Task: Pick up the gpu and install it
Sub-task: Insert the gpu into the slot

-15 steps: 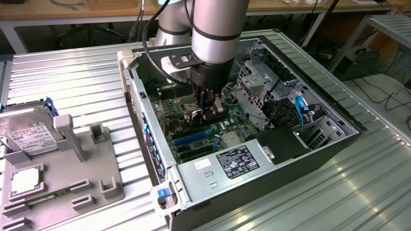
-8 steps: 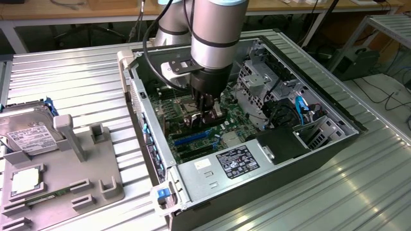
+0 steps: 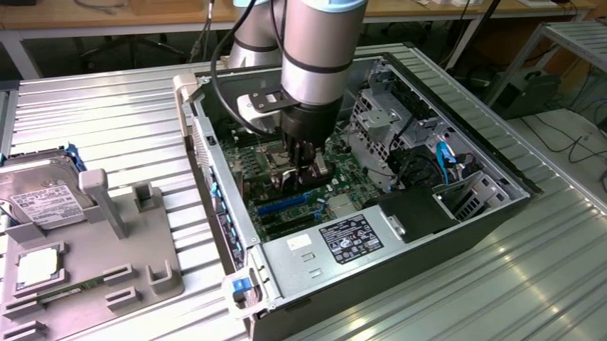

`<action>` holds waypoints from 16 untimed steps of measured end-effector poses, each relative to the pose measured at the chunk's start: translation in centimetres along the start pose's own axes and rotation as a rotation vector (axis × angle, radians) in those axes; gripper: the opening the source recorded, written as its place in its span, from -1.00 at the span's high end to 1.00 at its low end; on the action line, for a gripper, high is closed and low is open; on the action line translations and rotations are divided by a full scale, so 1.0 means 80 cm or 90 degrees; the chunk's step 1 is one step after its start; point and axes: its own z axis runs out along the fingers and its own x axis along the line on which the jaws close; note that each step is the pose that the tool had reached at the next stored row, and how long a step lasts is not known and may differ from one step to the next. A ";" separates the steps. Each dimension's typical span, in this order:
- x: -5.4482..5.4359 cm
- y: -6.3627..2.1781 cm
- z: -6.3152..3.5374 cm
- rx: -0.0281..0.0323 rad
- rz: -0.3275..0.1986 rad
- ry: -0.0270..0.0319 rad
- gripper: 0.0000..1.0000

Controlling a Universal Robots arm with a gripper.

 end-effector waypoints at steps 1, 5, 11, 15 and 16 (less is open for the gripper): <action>0.000 0.000 0.001 0.0000 0.000 0.0004 0.44; 0.000 0.001 0.003 -0.0001 0.000 0.0013 0.44; 0.001 0.004 0.006 0.0000 0.000 0.0018 0.44; 0.001 0.007 0.009 0.0000 0.000 0.0025 0.44; 0.001 0.007 0.010 0.0000 0.000 0.0027 0.44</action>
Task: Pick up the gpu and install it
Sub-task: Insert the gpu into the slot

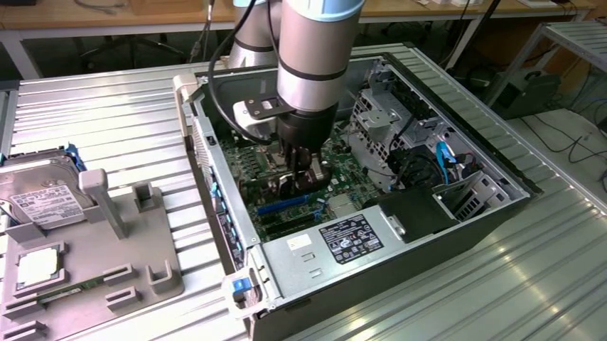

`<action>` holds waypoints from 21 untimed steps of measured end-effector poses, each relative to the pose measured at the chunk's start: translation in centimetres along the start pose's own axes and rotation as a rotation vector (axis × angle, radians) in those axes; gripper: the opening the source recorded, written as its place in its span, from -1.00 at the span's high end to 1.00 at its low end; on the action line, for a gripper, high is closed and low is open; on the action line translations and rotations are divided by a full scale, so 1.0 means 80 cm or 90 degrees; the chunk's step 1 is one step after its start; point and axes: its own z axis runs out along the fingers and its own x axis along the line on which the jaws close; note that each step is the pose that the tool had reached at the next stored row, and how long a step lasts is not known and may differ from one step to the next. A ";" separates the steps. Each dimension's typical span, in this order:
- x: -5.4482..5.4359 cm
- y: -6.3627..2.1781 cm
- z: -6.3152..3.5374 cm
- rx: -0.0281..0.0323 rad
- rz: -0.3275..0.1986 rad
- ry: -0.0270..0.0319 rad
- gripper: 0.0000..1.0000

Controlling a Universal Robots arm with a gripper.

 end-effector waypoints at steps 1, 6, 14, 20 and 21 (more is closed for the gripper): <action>0.000 0.000 0.002 0.0000 0.000 0.0005 0.44; 0.000 0.004 0.006 0.0000 0.000 0.0026 0.44; -0.002 0.005 0.006 0.0000 0.000 0.0026 0.44; -0.002 0.006 0.006 0.0073 0.000 0.0025 0.44; -0.002 0.006 0.006 0.0083 0.000 0.0026 0.44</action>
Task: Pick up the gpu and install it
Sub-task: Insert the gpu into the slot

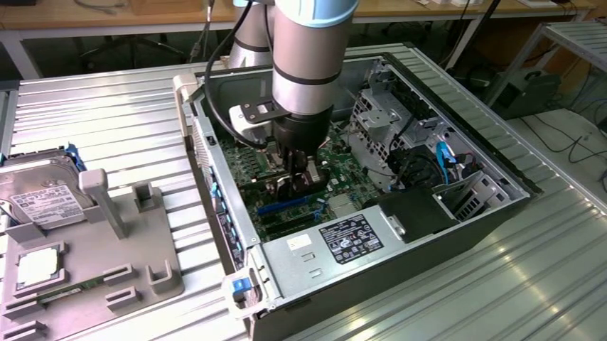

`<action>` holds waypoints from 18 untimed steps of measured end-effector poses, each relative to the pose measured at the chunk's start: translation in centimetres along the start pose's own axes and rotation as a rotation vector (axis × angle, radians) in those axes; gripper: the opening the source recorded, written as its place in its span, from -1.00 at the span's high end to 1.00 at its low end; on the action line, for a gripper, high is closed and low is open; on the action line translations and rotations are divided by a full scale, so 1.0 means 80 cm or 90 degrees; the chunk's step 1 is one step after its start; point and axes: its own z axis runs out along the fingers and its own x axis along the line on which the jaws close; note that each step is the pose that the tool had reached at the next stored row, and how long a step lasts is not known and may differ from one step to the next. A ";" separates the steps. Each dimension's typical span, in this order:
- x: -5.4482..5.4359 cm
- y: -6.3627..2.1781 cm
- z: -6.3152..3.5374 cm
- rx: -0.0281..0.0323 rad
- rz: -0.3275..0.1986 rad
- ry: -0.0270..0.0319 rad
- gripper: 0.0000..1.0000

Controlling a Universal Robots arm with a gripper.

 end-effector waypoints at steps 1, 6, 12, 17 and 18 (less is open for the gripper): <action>0.000 0.001 0.000 0.0003 0.000 0.0001 0.44; 0.000 0.004 0.000 0.0004 0.000 0.0001 0.44; 0.000 0.005 0.003 0.0004 0.000 -0.0001 0.44; 0.000 0.005 0.007 -0.0007 0.000 0.0000 0.44; 0.000 0.005 0.007 -0.0010 0.000 0.0000 0.44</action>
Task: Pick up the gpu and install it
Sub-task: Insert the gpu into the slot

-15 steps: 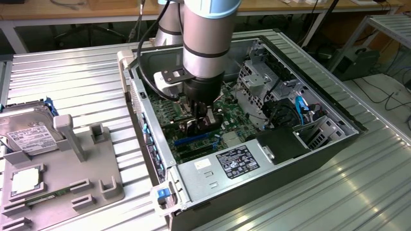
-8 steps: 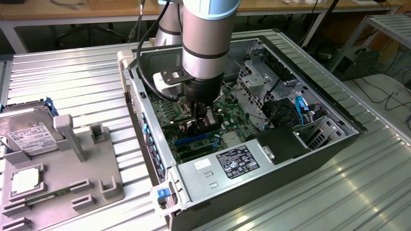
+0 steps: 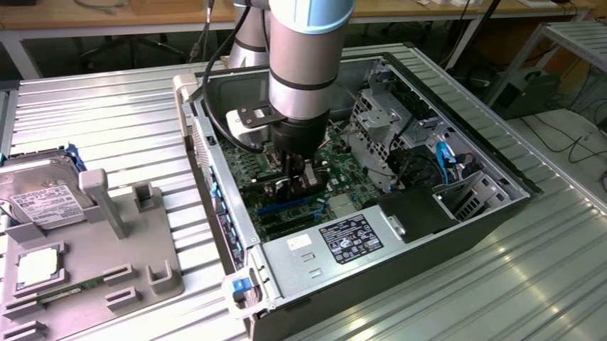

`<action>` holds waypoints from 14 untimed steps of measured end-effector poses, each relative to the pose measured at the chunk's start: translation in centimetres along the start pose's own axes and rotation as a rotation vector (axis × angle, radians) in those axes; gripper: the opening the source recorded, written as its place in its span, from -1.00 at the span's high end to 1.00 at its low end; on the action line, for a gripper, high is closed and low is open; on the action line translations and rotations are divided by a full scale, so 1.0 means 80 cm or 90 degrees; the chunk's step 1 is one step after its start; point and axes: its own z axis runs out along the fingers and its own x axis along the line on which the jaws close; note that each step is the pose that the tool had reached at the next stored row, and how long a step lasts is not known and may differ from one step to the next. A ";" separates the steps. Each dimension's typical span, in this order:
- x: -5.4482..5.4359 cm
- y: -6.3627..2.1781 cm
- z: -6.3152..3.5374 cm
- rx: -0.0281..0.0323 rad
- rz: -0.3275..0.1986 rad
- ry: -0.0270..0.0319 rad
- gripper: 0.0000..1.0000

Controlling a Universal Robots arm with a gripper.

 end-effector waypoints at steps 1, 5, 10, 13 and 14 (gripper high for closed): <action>0.000 0.000 0.001 -0.0002 0.000 0.0000 0.44; 0.000 0.000 0.002 -0.0004 0.000 0.0000 0.44; 0.000 0.000 0.002 -0.0026 0.000 0.0000 0.44; 0.000 0.000 0.002 -0.0031 0.000 0.0000 0.44; 0.000 0.000 0.002 -0.0047 0.000 0.0000 0.44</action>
